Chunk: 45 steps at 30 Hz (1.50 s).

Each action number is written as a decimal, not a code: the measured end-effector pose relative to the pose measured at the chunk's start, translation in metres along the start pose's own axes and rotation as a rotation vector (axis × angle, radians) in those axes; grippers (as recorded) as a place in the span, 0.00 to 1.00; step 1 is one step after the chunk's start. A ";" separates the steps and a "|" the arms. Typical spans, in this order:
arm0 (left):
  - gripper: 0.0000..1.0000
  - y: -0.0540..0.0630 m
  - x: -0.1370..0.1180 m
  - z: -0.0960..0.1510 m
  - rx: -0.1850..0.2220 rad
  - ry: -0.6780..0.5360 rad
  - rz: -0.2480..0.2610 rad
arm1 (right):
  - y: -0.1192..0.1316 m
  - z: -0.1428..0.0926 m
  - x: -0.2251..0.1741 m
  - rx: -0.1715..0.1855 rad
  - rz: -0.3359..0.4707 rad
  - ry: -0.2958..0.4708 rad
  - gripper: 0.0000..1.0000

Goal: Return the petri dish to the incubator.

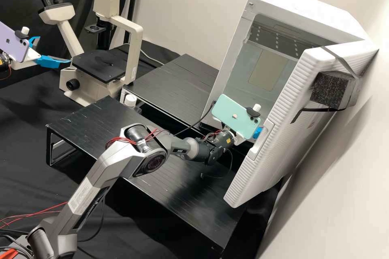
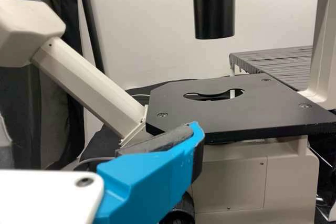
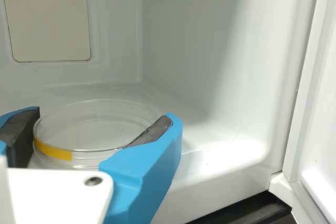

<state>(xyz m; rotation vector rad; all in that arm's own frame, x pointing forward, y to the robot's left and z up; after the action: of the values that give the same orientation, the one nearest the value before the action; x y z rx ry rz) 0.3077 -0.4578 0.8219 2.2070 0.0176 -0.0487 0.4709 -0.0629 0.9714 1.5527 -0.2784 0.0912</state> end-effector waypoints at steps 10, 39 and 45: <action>1.00 0.000 0.000 0.000 0.000 0.000 0.000 | -0.001 0.002 -0.001 0.004 -0.001 -0.006 1.00; 1.00 0.000 0.000 0.000 0.000 0.000 0.000 | 0.014 0.019 -0.079 0.027 0.036 0.049 1.00; 1.00 0.000 0.000 0.000 0.000 0.000 0.000 | 0.017 0.017 -0.132 0.050 0.108 0.132 1.00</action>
<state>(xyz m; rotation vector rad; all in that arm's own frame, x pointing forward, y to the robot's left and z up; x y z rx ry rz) 0.3077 -0.4578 0.8219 2.2070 0.0176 -0.0487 0.3376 -0.0639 0.9566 1.5730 -0.2570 0.2859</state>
